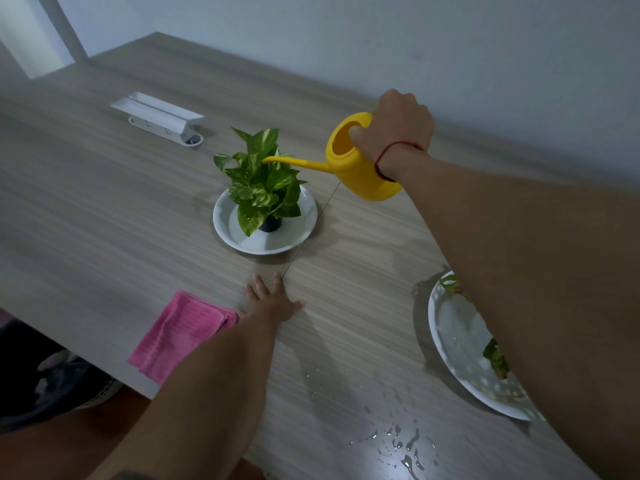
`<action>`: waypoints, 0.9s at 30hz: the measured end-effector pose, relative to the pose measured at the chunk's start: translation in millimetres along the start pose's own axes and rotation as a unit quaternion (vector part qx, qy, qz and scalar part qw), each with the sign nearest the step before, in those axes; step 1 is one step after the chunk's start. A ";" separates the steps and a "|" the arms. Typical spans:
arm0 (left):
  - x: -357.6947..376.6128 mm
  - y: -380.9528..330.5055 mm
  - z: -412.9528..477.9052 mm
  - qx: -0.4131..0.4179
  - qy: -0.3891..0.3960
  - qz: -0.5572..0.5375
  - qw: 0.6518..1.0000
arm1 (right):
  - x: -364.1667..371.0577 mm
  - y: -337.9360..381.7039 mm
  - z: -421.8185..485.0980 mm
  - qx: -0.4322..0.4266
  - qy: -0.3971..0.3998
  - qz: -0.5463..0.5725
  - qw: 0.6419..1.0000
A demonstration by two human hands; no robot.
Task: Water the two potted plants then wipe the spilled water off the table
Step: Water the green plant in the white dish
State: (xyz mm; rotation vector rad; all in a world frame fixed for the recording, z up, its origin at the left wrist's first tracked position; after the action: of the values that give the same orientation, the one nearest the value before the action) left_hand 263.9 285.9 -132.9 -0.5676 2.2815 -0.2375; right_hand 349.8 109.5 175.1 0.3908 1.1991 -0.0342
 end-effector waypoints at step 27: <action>-2.2 -2.3 -6.8 0.000 -0.003 -0.002 1.000 | 6.7 -15.8 -4.5 0.015 0.006 0.007 1.000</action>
State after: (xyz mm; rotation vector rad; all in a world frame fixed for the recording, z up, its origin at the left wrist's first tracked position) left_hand 261.1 284.9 -126.1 -0.5727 2.2744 -0.2385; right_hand 344.5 97.4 163.3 0.4257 1.2090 -0.0384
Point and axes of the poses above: each hand's wrist, its own z-axis towards the middle knuckle, its own x-axis out of the palm, y = z × x, the point moved 2 cm from there along z, towards the middle knuckle, and after that the axes turned 5 degrees about x, right-handed, at the moved point
